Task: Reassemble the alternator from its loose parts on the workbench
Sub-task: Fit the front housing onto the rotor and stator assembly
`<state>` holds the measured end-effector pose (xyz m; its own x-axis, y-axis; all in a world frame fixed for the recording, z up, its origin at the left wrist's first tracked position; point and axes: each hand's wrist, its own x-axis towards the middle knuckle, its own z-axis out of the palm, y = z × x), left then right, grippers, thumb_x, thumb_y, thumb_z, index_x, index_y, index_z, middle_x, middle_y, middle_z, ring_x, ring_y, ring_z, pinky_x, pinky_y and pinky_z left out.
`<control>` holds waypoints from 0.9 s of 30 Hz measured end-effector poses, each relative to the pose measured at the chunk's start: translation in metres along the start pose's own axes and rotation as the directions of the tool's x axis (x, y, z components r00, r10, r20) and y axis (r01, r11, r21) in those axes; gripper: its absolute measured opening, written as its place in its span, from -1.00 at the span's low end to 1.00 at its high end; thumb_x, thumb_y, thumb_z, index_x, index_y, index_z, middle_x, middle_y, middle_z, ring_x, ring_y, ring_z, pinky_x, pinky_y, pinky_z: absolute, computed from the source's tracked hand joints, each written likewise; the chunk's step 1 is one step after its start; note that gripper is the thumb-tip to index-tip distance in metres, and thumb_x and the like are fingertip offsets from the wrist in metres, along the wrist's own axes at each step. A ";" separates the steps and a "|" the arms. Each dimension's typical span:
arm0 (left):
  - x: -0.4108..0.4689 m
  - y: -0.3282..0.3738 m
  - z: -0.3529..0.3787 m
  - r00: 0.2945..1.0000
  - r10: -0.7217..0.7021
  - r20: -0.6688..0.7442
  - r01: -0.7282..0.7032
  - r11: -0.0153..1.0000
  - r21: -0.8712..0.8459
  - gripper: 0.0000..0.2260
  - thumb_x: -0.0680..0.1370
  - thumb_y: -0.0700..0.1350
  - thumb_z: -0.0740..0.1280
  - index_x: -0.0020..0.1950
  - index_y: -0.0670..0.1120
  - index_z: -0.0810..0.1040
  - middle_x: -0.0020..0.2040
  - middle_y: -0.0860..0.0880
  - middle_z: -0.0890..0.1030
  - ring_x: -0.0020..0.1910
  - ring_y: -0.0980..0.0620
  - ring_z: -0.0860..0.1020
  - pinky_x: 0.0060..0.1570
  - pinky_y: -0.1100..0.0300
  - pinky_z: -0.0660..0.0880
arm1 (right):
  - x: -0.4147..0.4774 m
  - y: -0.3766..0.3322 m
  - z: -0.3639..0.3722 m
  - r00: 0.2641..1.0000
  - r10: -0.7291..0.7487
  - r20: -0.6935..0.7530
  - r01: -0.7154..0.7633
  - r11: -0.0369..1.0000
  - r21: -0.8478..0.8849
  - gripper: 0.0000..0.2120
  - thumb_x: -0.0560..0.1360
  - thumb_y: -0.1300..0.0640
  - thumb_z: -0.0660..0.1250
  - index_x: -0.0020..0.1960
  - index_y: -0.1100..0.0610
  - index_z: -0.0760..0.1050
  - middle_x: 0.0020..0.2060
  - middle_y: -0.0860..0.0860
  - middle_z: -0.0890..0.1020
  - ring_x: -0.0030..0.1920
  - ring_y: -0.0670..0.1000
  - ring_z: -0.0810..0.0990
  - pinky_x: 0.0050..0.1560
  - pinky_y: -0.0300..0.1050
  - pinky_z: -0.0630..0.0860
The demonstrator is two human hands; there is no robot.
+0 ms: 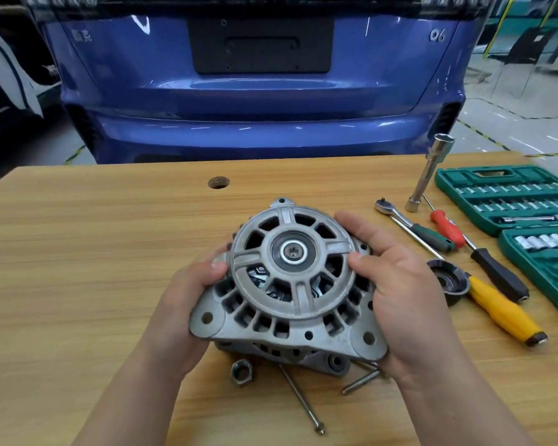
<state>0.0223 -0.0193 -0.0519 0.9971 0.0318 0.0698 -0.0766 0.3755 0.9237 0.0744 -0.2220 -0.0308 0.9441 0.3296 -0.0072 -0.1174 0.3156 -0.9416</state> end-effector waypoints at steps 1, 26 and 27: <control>0.001 -0.001 -0.001 0.999 -0.022 -0.038 0.022 1.000 0.005 -0.46 0.36 0.01 0.31 0.31 -0.17 0.52 0.15 -0.21 0.63 0.10 -0.16 0.62 -0.07 0.08 0.58 | -0.001 0.002 -0.001 1.000 0.014 -0.008 -0.014 1.000 0.001 -0.61 0.57 0.29 0.17 0.13 -0.12 0.60 -0.03 0.05 0.72 -0.05 0.13 0.71 -0.20 0.04 0.65; -0.062 -0.024 -0.011 0.841 0.198 -0.504 0.163 0.795 0.584 -0.43 0.38 0.33 0.24 0.28 0.06 0.50 0.18 0.09 0.58 0.17 0.07 0.53 0.21 0.10 0.44 | -0.161 0.080 -0.032 0.807 -0.171 0.566 0.590 0.297 -0.751 -0.88 0.51 -0.07 0.21 0.01 -0.10 0.45 -0.13 -0.21 0.52 -0.16 -0.19 0.53 -0.12 -0.27 0.46; -0.071 -0.034 -0.013 0.838 0.222 -0.498 0.156 0.777 0.609 -0.50 0.45 0.28 0.26 0.28 0.04 0.50 0.16 0.09 0.59 0.15 0.08 0.53 0.18 0.21 0.43 | -0.179 0.097 -0.033 0.783 0.140 0.606 0.576 0.203 -0.791 -0.79 0.51 -0.16 0.18 0.06 -0.09 0.43 -0.06 -0.16 0.52 -0.10 -0.11 0.56 -0.09 -0.15 0.48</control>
<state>-0.0455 -0.0224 -0.0929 0.8171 0.5714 0.0760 0.0981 -0.2677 0.9585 -0.0958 -0.2793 -0.1322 0.5359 0.8416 0.0664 0.7641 -0.4501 -0.4620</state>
